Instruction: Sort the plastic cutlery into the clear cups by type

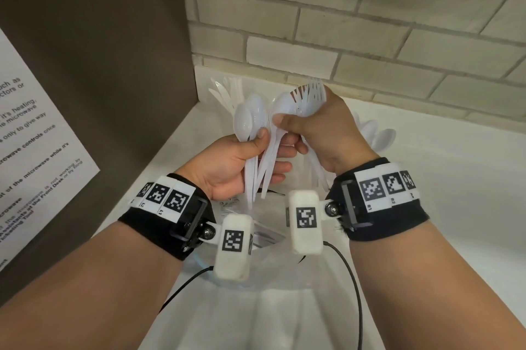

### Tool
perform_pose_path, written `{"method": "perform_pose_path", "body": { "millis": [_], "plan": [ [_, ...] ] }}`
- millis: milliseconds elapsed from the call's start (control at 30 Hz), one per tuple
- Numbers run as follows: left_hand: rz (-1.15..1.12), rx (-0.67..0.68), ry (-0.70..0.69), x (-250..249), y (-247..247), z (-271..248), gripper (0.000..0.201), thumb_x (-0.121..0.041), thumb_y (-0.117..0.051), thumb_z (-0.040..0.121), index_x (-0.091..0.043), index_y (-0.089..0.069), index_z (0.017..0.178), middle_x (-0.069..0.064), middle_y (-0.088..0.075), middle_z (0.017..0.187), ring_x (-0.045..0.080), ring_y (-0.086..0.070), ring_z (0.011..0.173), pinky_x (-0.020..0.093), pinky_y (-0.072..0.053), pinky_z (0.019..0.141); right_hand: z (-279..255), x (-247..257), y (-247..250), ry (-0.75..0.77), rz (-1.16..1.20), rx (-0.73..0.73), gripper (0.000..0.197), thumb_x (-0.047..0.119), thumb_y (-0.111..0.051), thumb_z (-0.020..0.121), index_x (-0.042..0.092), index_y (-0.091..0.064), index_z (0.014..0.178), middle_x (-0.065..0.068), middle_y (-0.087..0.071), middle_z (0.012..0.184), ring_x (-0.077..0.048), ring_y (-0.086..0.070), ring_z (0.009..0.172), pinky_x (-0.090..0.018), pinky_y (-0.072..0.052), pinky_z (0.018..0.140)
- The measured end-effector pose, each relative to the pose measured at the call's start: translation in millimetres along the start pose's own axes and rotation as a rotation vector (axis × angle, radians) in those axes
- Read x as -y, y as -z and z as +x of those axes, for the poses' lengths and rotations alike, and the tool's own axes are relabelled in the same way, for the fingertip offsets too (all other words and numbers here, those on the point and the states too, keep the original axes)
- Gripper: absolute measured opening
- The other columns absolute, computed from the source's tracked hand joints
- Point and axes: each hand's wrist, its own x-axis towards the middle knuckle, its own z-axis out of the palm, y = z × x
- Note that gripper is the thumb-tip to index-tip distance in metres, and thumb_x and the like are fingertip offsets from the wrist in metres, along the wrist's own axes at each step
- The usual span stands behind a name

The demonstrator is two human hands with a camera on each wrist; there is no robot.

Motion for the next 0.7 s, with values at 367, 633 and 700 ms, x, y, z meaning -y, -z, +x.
{"method": "perform_pose_path", "body": {
  "millis": [367,633,700],
  "plan": [
    [0.164,-0.016,-0.062,1.8,-1.9,0.0,0.028,-0.028,-0.049,0.091,-0.014,-0.067,0.108,0.006,-0.075,0.1,0.019,-0.072,0.078,0.034,-0.06,0.075,-2.5,0.1,3.2,-0.007,0.011,0.079,0.046,0.013,-0.084,0.07,0.002,-0.055,0.103,-0.015,-0.064,0.068,-0.02,-0.048,0.04,-0.022,-0.034,0.036],
    [0.213,-0.029,-0.105,4.8,-4.1,-0.7,0.03,-0.028,-0.053,0.082,-0.008,-0.063,0.101,0.003,-0.072,0.085,0.022,-0.07,0.077,0.042,-0.058,0.08,0.2,-4.9,4.8,0.017,0.019,0.057,0.034,0.007,-0.078,0.077,0.007,-0.054,0.1,-0.02,-0.063,0.073,-0.021,-0.046,0.04,-0.025,-0.034,0.039],
    [0.236,-0.05,-0.101,5.4,-5.1,0.1,0.023,-0.027,-0.054,0.084,-0.01,-0.063,0.097,0.0,-0.067,0.077,0.017,-0.067,0.07,0.039,-0.055,0.078,0.5,-7.1,4.6,0.009,0.027,0.069,0.033,0.008,-0.078,0.077,0.006,-0.054,0.1,-0.018,-0.063,0.073,-0.021,-0.046,0.04,-0.025,-0.034,0.038]
  ]
}}
